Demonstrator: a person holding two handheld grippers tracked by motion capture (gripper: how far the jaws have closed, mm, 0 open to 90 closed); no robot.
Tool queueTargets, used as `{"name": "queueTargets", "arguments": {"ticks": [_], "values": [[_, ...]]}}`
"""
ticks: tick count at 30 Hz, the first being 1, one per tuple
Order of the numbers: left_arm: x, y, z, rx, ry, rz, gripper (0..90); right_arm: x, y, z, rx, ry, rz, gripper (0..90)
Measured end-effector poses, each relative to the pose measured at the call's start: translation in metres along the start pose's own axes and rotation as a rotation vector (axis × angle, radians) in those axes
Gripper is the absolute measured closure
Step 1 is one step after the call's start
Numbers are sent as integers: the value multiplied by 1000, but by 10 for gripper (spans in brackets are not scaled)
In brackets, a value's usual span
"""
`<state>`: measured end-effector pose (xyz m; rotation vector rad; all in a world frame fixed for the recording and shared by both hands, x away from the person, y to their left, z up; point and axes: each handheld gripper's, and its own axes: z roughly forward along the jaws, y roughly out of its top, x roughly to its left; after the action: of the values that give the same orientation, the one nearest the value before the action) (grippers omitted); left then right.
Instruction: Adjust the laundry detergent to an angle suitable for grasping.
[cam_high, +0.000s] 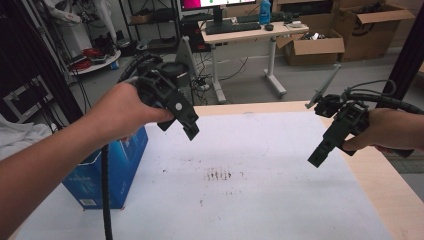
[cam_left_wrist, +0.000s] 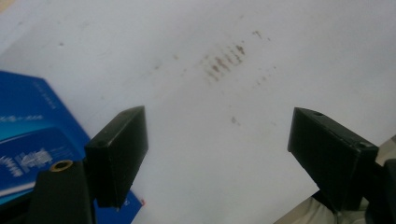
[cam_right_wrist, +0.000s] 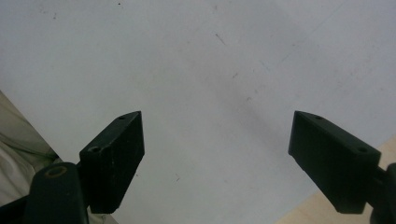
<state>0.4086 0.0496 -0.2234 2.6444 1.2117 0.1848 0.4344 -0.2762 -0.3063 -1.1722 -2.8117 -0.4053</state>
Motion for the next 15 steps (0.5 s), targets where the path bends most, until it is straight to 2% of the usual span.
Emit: {"name": "queueTargets", "arguments": {"ticks": [2,4,8,15], "values": [[-8,1,8,15,-1,39,210,1,1,0,-3,1,-2,182],[-14,2,14,27,-20,80,212,2,1,0,-4,2,-6,182],[-25,3,24,52,-41,141,213,2,2,2,4,1,-6,182],[-32,1,34,74,-73,182,218,3,3,3,2,4,-19,182]]}}
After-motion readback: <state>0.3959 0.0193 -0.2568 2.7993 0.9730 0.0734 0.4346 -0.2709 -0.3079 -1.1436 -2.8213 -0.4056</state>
